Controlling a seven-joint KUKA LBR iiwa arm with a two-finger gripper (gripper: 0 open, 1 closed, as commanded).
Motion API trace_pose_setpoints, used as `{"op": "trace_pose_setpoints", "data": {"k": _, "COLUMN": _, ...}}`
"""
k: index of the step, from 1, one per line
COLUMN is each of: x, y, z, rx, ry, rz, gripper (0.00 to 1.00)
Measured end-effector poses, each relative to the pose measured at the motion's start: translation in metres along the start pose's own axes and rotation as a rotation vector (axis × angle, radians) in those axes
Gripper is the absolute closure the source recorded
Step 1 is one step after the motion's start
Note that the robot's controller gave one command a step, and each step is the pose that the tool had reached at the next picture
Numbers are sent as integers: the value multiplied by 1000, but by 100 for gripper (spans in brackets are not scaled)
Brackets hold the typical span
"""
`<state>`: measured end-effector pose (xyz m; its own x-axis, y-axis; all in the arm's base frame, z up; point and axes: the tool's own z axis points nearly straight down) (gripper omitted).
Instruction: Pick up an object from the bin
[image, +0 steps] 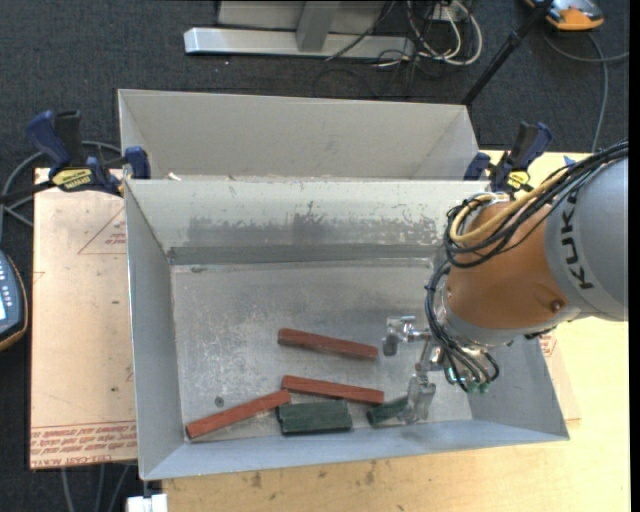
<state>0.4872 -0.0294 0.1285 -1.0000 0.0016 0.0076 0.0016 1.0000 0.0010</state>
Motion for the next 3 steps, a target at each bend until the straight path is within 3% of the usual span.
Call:
{"op": "trace_pose_setpoints", "data": {"k": 1, "x": -2, "y": 0, "z": -3, "rx": 0, "ry": -8, "rz": -2, "gripper": 100}}
{"op": "trace_pose_setpoints", "data": {"k": 2, "x": -2, "y": 0, "z": -3, "rx": 1, "ry": -8, "rz": -3, "gripper": 0}}
{"op": "trace_pose_setpoints", "data": {"k": 3, "x": -47, "y": 4, "z": 60, "rx": -1, "ry": -8, "rz": -17, "gripper": 0}}
